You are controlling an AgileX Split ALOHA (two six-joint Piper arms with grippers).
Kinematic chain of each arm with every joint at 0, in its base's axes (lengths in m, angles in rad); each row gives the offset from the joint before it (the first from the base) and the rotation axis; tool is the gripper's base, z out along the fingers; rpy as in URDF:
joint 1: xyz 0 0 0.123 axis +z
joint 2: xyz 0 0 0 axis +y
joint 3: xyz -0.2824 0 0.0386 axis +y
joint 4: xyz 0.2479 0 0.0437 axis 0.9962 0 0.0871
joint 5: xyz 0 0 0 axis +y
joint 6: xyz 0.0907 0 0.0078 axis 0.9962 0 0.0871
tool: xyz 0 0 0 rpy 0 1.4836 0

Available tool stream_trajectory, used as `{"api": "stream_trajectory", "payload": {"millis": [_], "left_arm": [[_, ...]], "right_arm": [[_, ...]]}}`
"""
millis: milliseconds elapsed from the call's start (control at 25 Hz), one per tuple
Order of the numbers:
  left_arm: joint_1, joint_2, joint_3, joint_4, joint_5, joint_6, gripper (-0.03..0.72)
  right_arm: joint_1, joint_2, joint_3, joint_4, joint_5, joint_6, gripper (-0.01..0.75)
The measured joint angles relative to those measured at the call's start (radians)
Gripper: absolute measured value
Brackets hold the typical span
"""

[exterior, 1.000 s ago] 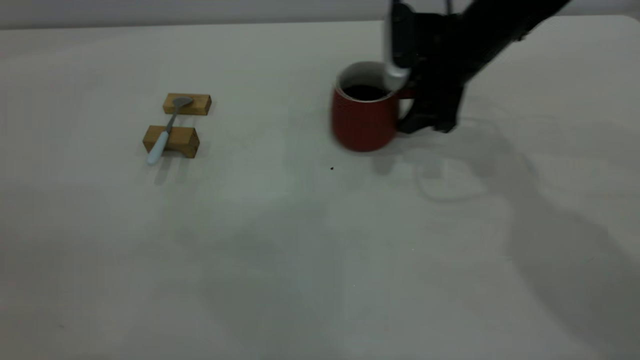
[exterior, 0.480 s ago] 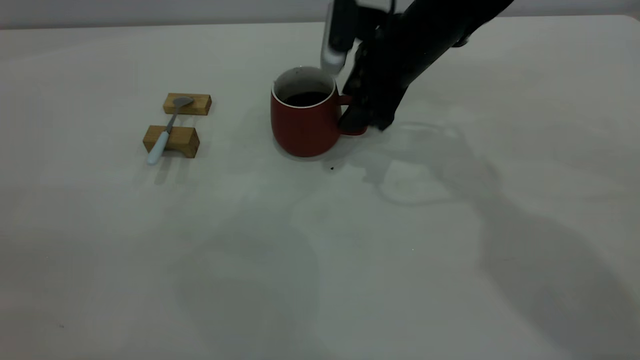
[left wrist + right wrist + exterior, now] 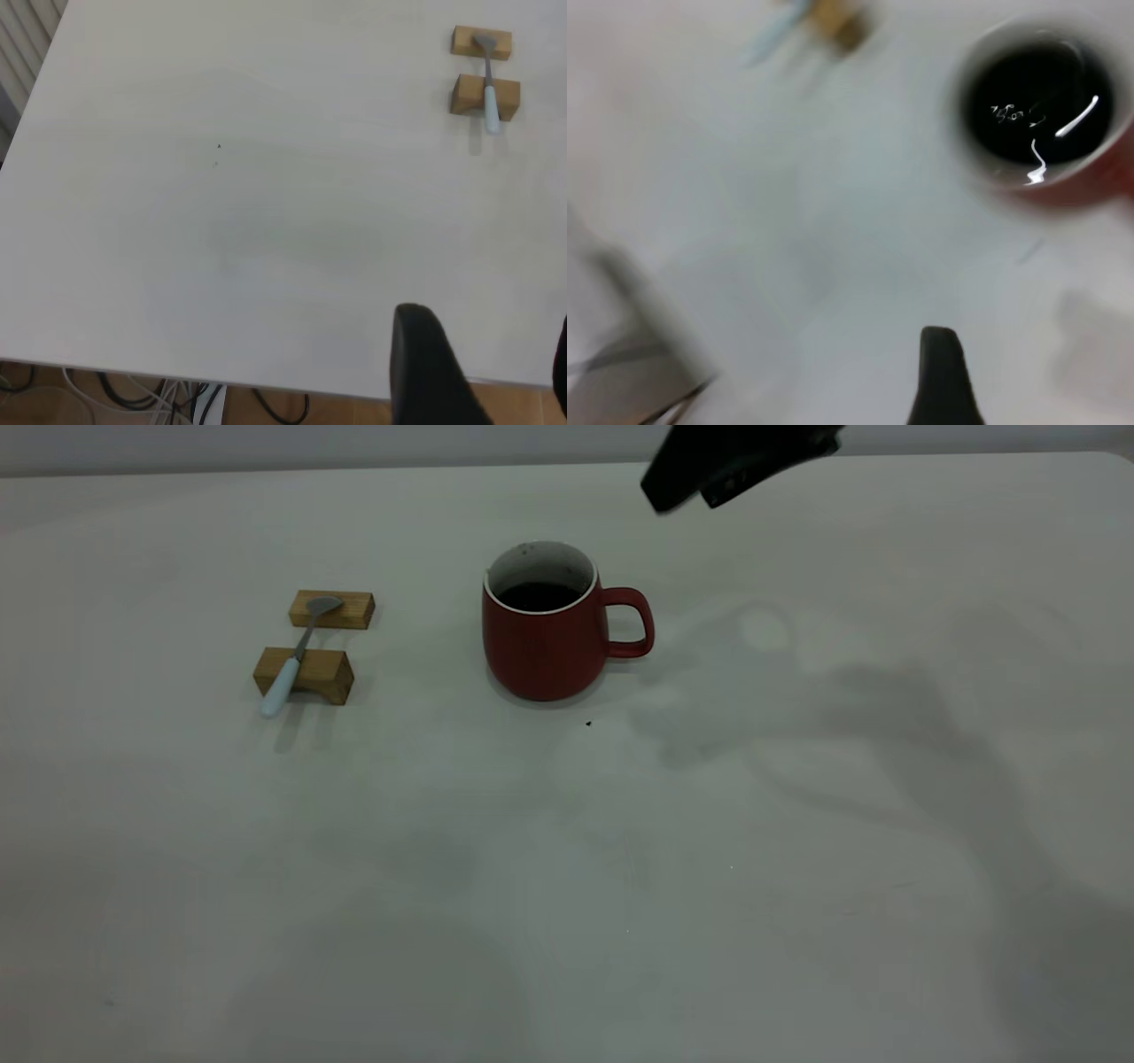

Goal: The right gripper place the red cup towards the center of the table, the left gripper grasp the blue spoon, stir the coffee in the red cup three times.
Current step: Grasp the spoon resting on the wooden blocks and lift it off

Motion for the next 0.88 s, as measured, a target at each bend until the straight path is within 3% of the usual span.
{"api": "stream_trajectory", "payload": {"millis": [80,280,360,520,760,880], "left_arm": [[0.0,0.0,0.0,0.0,0.0,0.0,0.425],[0.0,0.0,0.0,0.0,0.0,0.0,0.425],[0.0,0.0,0.0,0.0,0.0,0.0,0.425],[0.0,0.0,0.0,0.0,0.0,0.0,0.425],[0.0,0.0,0.0,0.0,0.0,0.0,0.425],[0.0,0.0,0.0,0.0,0.0,-0.001,0.425]], "right_arm": [[0.003,-0.109,0.04,-0.148,0.088,0.202,0.582],[0.002,-0.39,0.169,-0.831,0.296,0.913,0.582],[-0.001,-0.49,0.245,-0.955,0.371,1.057,0.582],[-0.01,-0.719,0.439,-0.946,0.404,1.099,0.582],[-0.192,-1.084,0.737,-0.876,0.363,1.031,0.582],[-0.231,-1.266,0.819,-0.878,0.307,1.027,0.582]]}}
